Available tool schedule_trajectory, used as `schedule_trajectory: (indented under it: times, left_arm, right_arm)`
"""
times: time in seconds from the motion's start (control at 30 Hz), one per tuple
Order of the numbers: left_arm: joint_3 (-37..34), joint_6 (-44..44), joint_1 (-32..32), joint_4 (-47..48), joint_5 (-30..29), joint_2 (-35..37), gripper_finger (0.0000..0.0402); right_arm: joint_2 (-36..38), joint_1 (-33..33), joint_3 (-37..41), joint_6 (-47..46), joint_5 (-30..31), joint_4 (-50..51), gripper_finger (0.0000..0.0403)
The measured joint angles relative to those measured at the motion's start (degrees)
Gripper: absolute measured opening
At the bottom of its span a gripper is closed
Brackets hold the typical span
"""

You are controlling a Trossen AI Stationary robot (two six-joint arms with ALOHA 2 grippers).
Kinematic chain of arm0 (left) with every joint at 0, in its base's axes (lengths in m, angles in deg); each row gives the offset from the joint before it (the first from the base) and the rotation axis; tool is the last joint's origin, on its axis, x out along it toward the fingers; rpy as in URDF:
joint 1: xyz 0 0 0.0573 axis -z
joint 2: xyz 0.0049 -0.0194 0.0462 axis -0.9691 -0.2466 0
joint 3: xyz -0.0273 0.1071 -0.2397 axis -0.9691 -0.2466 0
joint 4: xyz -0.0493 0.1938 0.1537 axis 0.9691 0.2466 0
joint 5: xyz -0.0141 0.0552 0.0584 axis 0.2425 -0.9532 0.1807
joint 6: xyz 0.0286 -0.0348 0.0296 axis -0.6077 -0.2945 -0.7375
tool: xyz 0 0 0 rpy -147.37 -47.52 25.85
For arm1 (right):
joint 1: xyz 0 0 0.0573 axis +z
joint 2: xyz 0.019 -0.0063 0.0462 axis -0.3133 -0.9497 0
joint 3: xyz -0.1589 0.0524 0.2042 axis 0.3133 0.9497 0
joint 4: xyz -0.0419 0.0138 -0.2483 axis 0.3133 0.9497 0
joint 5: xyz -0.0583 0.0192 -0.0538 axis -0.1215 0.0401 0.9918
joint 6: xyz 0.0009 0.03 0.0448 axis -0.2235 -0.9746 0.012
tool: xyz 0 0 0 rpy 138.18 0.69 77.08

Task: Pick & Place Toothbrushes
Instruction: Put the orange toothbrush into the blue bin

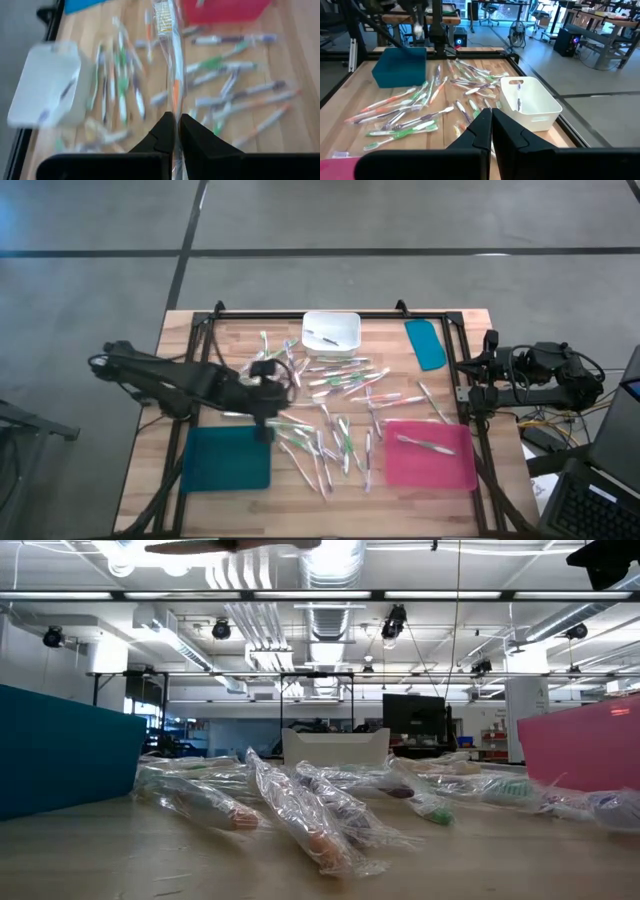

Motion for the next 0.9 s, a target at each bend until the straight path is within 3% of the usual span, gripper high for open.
schedule_trajectory:
  times: [0.27,0.9]
  left_arm:
    - [-4.42,8.23,3.99,11.19,0.49,7.19,0.0023]
    - [-26.63,31.46,23.28,10.33,4.68,14.12,0.0023]
  right_arm:
    - [0.00,0.00,0.00,0.00,0.00,0.00,0.0008]
    - [0.00,0.00,0.00,-0.02,0.00,0.00,0.0008]
